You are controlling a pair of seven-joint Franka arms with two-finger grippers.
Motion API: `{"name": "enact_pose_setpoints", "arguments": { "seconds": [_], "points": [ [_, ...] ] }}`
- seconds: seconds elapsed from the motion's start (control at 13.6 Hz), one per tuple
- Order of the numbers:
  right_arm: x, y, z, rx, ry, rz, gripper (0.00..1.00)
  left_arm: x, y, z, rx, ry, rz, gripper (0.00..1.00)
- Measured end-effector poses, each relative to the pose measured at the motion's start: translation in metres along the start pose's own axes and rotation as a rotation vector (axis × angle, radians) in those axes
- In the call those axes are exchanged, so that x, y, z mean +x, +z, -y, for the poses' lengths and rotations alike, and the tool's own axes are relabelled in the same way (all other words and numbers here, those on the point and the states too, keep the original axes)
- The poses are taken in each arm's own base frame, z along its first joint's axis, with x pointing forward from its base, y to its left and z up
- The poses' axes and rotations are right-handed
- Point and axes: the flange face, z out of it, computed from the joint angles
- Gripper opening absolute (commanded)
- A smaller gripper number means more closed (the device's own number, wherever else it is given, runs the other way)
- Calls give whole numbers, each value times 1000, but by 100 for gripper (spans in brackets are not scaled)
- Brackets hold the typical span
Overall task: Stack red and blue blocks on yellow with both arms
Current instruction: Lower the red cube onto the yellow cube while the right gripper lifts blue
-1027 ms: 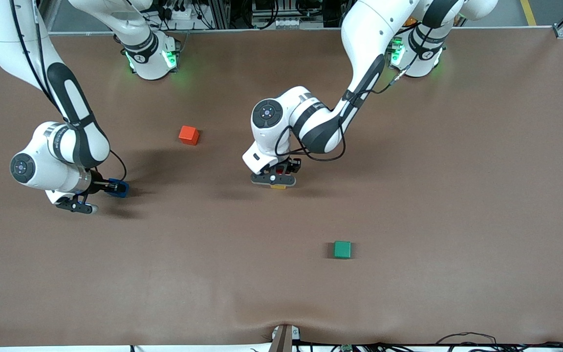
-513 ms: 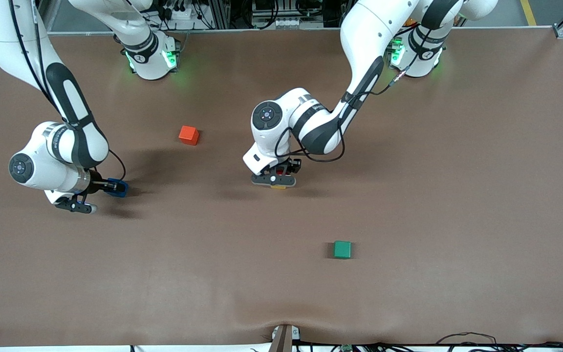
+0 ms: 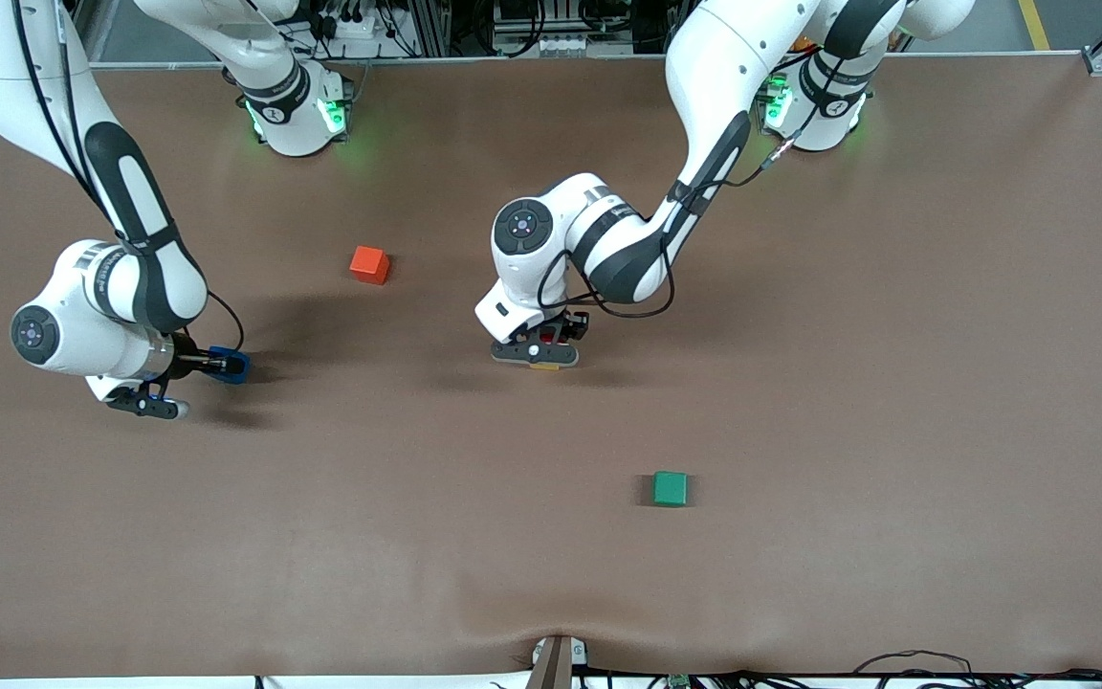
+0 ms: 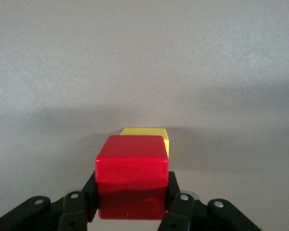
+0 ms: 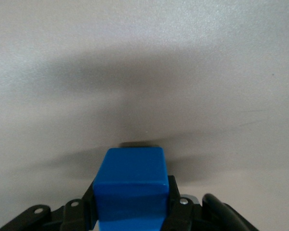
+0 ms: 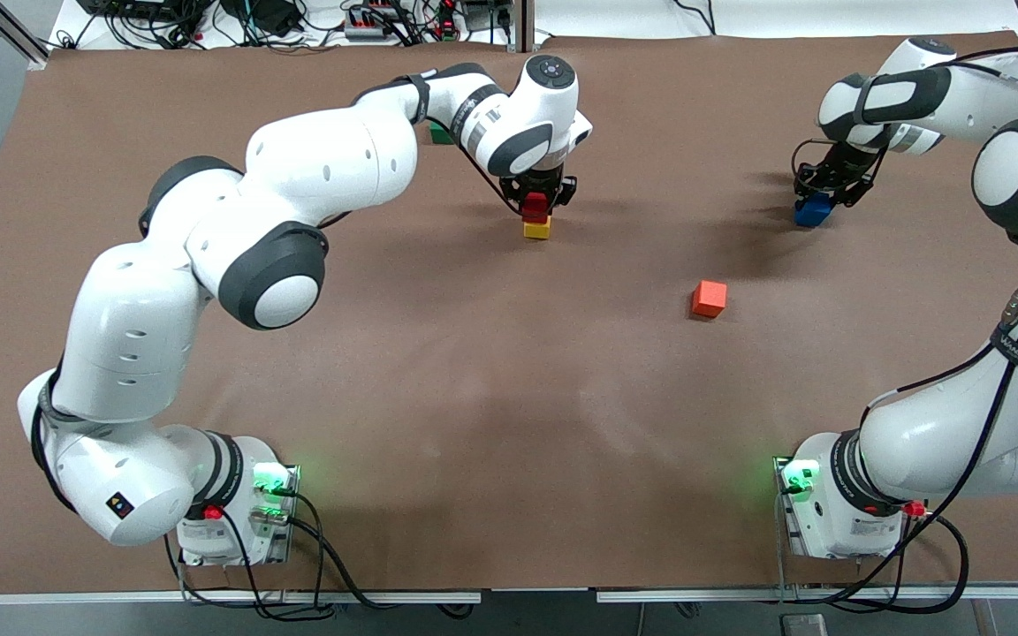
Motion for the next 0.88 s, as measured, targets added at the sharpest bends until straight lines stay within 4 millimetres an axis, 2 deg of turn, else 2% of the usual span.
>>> {"name": "enact_pose_setpoints", "arguments": {
  "seconds": [0.66, 0.73, 0.81, 0.88],
  "points": [
    [7, -15, 3, 7, -5, 15, 17, -3, 0, -3, 0, 5, -1, 0],
    [7, -16, 4, 7, -6, 14, 17, -3, 0, -3, 0, 5, -1, 27],
    [8, -17, 4, 8, -6, 15, 17, -3, 0, -3, 0, 5, -1, 99],
    [8, -18, 4, 8, -7, 17, 17, -3, 0, -3, 0, 5, -1, 100]
  ]
}}
